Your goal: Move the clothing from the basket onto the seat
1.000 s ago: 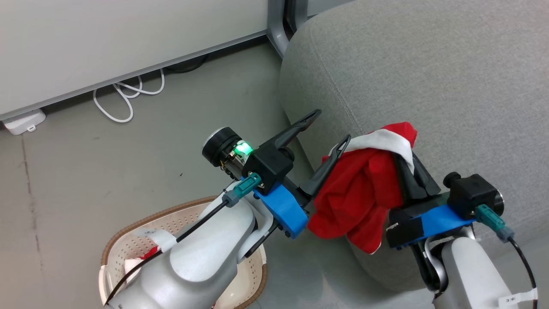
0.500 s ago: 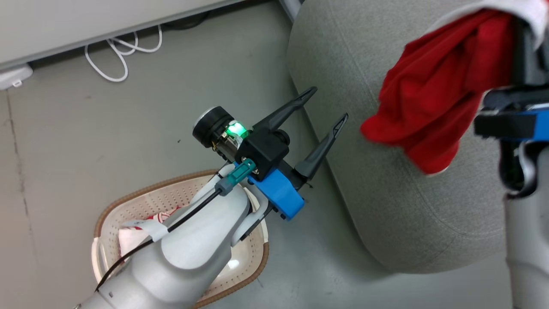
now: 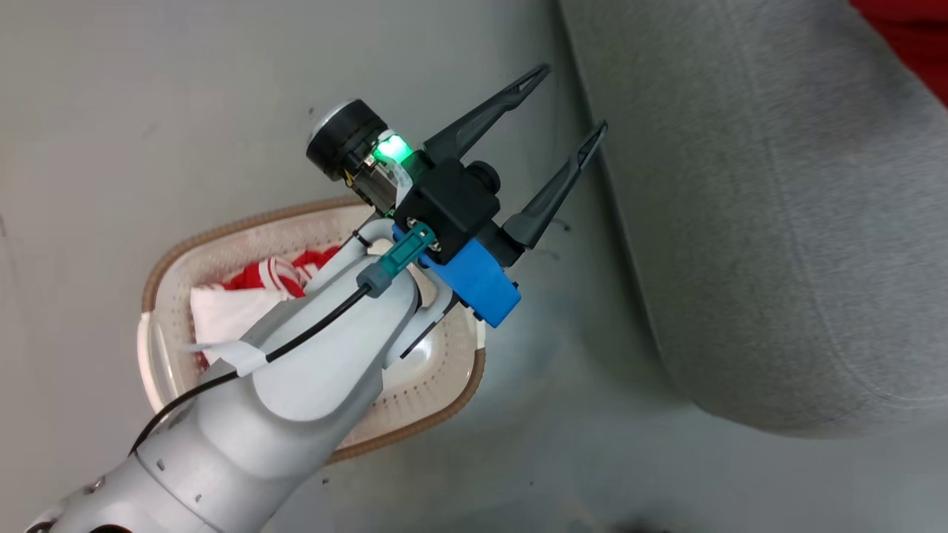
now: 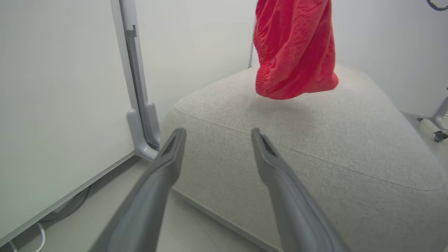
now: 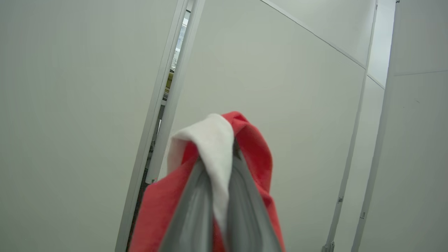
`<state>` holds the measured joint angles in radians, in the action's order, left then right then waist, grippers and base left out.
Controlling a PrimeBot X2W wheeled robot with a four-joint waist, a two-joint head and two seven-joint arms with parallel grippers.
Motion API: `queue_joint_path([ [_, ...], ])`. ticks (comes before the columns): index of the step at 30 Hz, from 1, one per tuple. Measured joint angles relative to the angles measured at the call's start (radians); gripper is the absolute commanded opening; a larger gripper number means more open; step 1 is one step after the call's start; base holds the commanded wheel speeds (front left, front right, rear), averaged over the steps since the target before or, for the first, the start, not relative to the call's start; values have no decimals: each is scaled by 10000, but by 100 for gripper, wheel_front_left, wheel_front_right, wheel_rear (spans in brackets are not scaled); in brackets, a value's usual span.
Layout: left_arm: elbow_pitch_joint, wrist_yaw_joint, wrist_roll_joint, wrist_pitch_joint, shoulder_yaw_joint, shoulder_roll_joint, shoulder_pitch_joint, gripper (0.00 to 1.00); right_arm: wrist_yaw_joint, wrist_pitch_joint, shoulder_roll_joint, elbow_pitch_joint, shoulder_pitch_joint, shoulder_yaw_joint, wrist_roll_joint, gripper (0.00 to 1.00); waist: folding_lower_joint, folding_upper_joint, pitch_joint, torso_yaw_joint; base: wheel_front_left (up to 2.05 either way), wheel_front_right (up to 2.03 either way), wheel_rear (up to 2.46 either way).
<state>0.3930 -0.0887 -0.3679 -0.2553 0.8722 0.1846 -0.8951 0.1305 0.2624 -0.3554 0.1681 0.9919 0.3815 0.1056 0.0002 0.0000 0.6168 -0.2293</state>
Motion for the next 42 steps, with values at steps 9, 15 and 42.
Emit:
queue_joint_path([
  [9, -121, 6, 173, -6, 86, 96, -287, 100, 0, 2, -1016, 1954, 537, 328, -63, 0, 0, -1, 1102, 401, 0, 0, 0],
  [15, -165, 42, 188, -10, 92, 221, -338, 100, 0, 0, -1003, 3521, 414, 357, -178, 0, -1, 0, 1330, 465, 0, 0, 0],
  [42, -343, 219, 54, -65, -470, -40, 746, 100, 0, 0, 1053, 2932, -3196, 989, -541, 100, -2, 0, -203, 577, 0, 0, 0],
])
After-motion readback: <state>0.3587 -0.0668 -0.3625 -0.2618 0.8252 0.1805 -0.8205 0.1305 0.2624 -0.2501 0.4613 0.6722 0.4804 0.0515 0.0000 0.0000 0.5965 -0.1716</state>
